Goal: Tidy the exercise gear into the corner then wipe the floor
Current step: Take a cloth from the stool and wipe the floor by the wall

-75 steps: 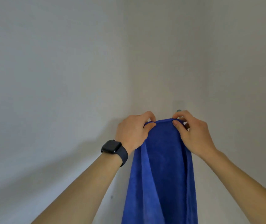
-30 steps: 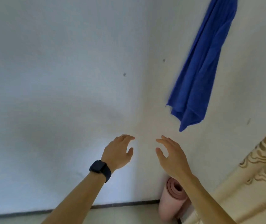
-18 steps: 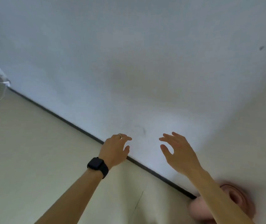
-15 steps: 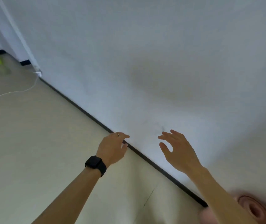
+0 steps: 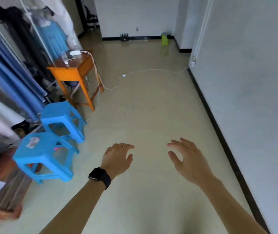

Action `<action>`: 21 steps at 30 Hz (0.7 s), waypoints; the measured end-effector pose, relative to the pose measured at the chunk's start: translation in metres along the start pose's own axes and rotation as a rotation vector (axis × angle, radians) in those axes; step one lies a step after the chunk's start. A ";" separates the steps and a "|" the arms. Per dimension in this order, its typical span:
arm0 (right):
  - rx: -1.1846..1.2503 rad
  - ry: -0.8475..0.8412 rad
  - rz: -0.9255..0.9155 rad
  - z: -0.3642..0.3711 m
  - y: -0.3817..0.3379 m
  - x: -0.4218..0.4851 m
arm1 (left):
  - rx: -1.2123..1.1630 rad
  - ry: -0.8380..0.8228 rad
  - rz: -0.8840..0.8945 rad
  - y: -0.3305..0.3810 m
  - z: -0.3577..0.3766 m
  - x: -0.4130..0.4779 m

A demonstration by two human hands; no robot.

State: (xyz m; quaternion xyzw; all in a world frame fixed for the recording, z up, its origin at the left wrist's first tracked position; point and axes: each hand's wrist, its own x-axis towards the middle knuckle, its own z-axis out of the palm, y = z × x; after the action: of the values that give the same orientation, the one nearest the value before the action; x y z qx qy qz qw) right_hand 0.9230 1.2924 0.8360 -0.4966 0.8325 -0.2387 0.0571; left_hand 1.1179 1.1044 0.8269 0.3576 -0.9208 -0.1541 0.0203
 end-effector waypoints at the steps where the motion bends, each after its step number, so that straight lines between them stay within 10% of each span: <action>1: 0.021 -0.021 -0.055 0.016 -0.022 0.015 | -0.001 0.015 -0.066 -0.027 -0.006 -0.010; 21: 0.169 -0.421 -0.840 0.223 -0.315 0.208 | -0.075 0.271 -1.037 -0.298 -0.047 -0.144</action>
State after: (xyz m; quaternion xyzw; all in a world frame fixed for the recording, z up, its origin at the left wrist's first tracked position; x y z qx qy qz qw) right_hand 1.1450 0.9150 0.8123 -0.8212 0.5078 -0.2024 0.1634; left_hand 1.4266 0.9801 0.7935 0.7813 -0.6063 -0.1290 0.0730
